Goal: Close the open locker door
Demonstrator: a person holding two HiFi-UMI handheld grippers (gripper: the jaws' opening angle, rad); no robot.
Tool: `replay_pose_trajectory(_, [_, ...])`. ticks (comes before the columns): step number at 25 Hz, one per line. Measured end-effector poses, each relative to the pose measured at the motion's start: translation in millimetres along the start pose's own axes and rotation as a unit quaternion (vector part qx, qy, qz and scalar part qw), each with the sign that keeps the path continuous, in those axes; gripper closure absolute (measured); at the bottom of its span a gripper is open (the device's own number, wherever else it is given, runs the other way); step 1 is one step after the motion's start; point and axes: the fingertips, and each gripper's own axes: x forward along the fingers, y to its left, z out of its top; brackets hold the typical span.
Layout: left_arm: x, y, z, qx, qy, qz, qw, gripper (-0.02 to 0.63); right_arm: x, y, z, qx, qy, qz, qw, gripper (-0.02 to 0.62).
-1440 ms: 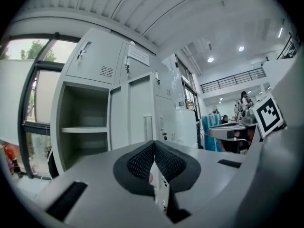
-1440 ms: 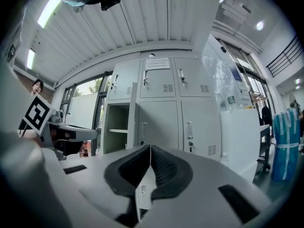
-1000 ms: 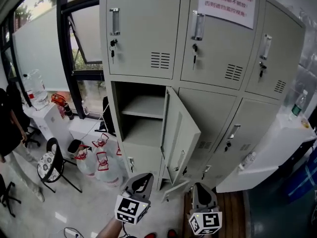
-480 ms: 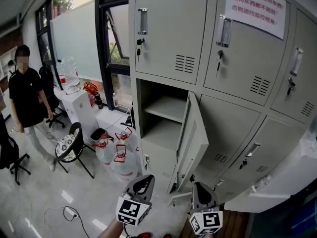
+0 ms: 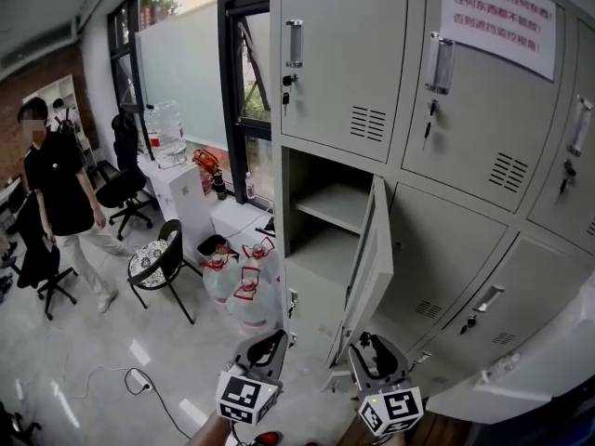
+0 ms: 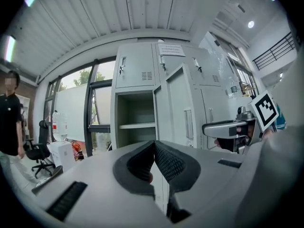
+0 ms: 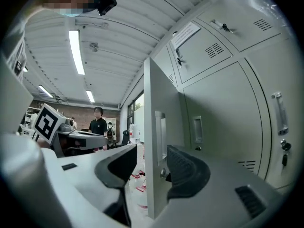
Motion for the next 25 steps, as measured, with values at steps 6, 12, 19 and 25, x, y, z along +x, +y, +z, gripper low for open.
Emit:
replay_pose_trajectory(6, [-7, 3, -2, -0.002, 0.0, 0.03, 0.9995, 0.584, 14, -6, 7, 0.004, -0.005, 0.032, 0.999, 0.342])
replay_pose_trajectory(12, [-15, 11, -1, -0.005, -0.002, 0.056, 0.9984, 0.584, 23, -1, 13, -0.004, -0.009, 0.06, 0.998, 0.339])
replay_pose_trajectory(19, [-20, 17, 0, -0.007, -0.004, 0.069, 0.9976, 0.584, 30, -3, 13, -0.004, -0.006, 0.061, 0.998, 0.396])
replay_pose_trajectory(25, [-22, 22, -2, -0.009, -0.004, 0.077, 0.997, 0.584, 36, 2, 12, -0.009, -0.002, 0.071, 0.997, 0.445])
